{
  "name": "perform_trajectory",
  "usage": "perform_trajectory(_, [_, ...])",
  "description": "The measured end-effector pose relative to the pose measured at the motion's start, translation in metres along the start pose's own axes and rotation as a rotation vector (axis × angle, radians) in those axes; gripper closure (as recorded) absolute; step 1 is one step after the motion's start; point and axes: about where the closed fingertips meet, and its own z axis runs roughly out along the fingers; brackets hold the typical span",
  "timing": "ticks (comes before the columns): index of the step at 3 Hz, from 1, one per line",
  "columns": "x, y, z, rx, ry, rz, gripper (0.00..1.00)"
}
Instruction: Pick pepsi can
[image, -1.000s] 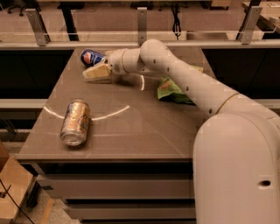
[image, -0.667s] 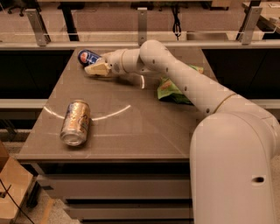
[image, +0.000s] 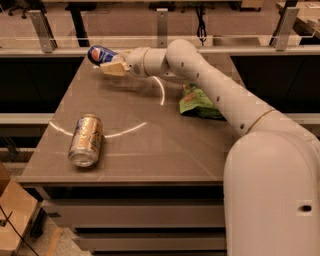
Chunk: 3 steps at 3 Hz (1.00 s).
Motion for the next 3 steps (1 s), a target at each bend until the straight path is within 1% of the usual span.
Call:
perform_trajectory(1, [-0.049, 0.004, -0.018, -0.033, -0.080, -0.074, 1.00])
perform_trajectory(2, [-0.108, 0.012, -0.045, -0.066, -0.099, -0.212, 1.00])
perform_trajectory(3, [-0.108, 0.012, -0.045, -0.067, -0.099, -0.212, 1.00])
